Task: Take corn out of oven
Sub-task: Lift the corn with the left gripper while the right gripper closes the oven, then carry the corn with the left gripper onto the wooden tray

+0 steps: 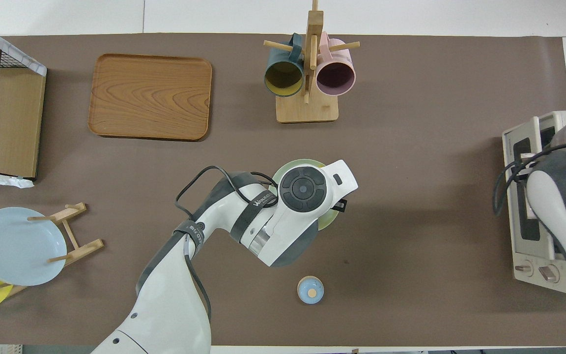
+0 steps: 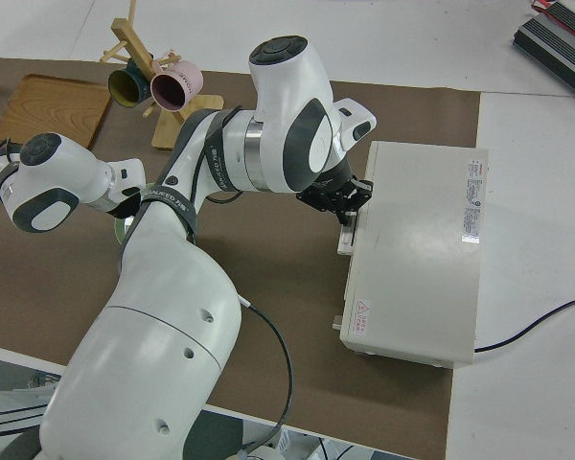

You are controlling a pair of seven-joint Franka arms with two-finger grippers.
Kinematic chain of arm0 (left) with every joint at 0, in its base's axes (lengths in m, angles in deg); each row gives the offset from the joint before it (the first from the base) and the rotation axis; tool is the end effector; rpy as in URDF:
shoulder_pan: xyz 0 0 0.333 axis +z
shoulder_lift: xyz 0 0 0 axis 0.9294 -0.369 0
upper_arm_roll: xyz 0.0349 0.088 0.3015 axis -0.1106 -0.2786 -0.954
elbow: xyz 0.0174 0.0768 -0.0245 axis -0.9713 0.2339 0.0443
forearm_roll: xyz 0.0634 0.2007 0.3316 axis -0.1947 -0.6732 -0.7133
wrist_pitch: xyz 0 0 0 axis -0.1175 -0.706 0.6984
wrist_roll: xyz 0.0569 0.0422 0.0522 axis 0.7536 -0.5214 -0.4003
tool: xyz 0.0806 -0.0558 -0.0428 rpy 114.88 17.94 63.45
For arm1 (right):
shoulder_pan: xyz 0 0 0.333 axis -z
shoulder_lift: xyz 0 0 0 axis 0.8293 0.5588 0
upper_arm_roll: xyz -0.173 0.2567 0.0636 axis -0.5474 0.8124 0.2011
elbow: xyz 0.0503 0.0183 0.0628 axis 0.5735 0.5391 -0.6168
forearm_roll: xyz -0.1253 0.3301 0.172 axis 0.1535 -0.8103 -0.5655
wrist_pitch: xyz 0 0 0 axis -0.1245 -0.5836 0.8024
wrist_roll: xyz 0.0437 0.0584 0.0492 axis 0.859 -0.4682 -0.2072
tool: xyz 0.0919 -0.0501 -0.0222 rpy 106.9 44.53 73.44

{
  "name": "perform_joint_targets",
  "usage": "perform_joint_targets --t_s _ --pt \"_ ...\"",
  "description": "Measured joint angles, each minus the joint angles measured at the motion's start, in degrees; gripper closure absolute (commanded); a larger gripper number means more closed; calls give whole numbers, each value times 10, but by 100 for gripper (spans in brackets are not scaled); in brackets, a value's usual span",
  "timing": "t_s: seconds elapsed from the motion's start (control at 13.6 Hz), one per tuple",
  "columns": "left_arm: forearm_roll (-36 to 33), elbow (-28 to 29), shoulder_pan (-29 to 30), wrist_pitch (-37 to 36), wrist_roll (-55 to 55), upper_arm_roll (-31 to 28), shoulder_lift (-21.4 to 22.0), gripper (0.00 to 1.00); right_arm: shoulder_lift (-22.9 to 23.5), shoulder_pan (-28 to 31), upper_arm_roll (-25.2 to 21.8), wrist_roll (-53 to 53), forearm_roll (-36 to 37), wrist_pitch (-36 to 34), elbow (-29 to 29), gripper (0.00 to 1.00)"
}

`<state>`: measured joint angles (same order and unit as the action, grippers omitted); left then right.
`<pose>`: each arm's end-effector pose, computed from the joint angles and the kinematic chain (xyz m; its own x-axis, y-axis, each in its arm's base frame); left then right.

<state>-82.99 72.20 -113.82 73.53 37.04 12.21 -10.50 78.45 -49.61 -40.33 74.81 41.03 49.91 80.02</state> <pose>0.4444 -0.5100 0.3114 0.9280 -0.3673 0.0630 -0.3727 -0.9161 0.1477 0.5316 -0.0918 0.4681 0.9793 0.0103 -0.2020 0.0488 -0.9812 0.1868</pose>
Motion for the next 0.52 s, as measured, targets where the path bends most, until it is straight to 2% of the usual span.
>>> perform_joint_targets --t_s 0.07,0.22,0.52 --pt "0 0 0 0 0 0 0 100 0 -3 3 0 0 -8 -2 85" --pt "0 0 0 0 0 -1 0 100 0 -11 12 1 0 -47 -25 68" --pt "0 -13 6 -19 0 -11 2 100 -6 -30 30 1 -6 -152 -128 35"
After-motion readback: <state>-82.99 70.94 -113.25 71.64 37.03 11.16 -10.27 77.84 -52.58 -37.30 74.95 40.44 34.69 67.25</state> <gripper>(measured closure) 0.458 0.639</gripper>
